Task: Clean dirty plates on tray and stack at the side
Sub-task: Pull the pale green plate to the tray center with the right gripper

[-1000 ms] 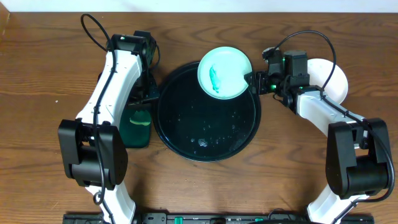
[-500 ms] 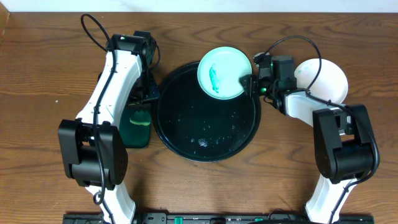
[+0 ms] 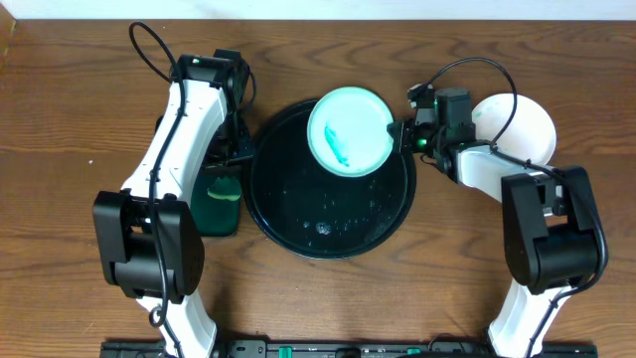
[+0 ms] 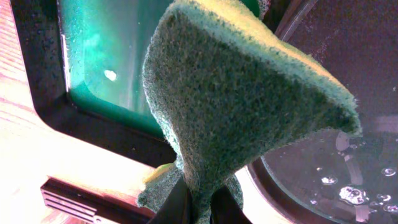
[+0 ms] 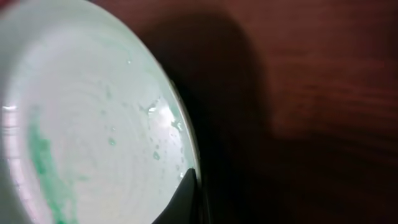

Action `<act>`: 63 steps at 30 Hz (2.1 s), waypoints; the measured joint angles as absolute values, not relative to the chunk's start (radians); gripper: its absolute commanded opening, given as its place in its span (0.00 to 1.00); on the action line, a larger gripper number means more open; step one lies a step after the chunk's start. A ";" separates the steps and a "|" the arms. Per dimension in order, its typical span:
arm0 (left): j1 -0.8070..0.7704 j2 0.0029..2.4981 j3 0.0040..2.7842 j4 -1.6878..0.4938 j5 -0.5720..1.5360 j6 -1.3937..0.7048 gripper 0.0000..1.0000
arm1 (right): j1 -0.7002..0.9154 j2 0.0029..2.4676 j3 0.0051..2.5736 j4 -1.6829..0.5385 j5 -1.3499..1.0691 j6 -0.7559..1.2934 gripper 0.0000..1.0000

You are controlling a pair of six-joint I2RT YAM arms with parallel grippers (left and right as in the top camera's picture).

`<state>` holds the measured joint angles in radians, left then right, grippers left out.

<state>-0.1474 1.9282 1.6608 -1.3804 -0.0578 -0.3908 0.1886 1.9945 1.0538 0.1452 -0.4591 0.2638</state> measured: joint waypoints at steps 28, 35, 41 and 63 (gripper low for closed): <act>0.052 1.929 1.623 -1.193 -0.117 -0.332 0.07 | 0.435 1.774 1.051 -0.377 -0.279 0.253 0.01; 0.079 1.959 1.491 -1.110 -0.067 -0.313 0.07 | 0.421 1.774 1.051 -0.379 -0.275 0.255 0.01; 0.074 2.072 1.444 -1.083 -0.027 -0.308 0.07 | 0.421 1.774 1.051 -0.389 -0.273 0.256 0.01; 0.044 1.885 1.446 -1.080 0.122 -0.306 0.07 | 0.421 1.775 1.051 -0.374 -0.135 0.281 0.01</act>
